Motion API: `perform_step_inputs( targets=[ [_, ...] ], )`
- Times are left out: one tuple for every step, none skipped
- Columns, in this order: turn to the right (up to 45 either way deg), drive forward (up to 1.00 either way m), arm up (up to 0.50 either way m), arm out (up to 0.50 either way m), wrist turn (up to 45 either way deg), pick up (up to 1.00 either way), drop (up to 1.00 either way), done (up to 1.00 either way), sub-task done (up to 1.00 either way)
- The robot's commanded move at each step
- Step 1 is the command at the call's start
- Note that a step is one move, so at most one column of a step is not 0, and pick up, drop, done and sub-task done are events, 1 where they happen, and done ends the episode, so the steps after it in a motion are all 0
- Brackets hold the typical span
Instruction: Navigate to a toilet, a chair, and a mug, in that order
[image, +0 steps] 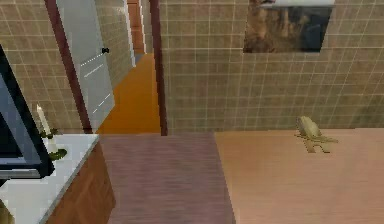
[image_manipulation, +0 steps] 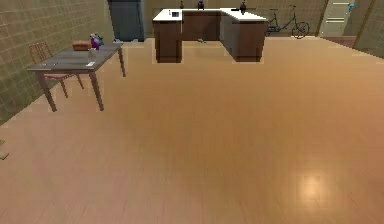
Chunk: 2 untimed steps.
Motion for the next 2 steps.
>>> perform_step_inputs(
  targets=[
    [0.0,1.00,0.00,0.00,0.0,0.00,0.00,0.00,0.00],
    [-3.0,0.00,0.00,0.00,0.0,0.00,0.00,0.00,0.00]
  ],
)
